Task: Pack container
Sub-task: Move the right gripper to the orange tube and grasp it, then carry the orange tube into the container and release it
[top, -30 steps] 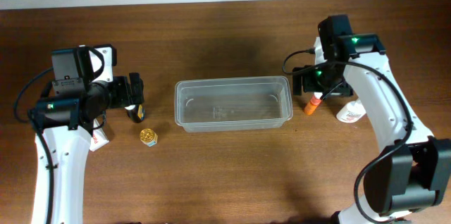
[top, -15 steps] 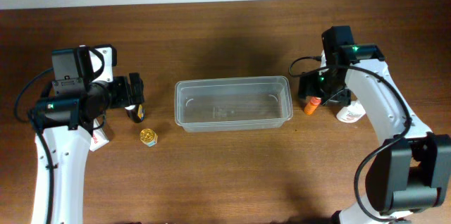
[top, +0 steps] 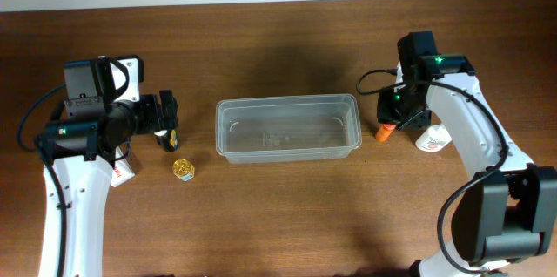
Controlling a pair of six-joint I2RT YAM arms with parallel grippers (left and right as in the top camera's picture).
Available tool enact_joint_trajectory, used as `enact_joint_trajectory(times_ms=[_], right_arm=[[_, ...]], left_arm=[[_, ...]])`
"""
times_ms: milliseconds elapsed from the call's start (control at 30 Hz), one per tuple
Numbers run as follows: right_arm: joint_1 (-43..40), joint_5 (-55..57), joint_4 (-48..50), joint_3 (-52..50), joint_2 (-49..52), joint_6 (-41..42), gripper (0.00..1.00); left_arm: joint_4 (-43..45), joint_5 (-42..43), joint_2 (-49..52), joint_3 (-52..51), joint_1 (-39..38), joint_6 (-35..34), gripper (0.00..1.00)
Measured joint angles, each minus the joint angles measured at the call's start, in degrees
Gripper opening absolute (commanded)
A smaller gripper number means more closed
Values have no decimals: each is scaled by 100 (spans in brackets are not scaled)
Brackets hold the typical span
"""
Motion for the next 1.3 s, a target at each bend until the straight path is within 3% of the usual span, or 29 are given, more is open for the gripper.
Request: enact_joint_trajectory(times_ms=[200,600,867,1033,1300], right_arm=[[0,2,0,0,0,-11,27],[0,0,-140,63,-2,-153,24],[70,17,-1220,1338,-313,-457,24],[634,46,-1674,2247,-911,-603,24],[1652,35,-1576,2304,-870,-649,24]], left_arm=[[0,0,0,0,0,0,99],[0,0,0,0,0,0,100],[0,2,0,0,2,0,100],[2,0,0,0,0,0,99],[2,0,0,0,0,0,99]])
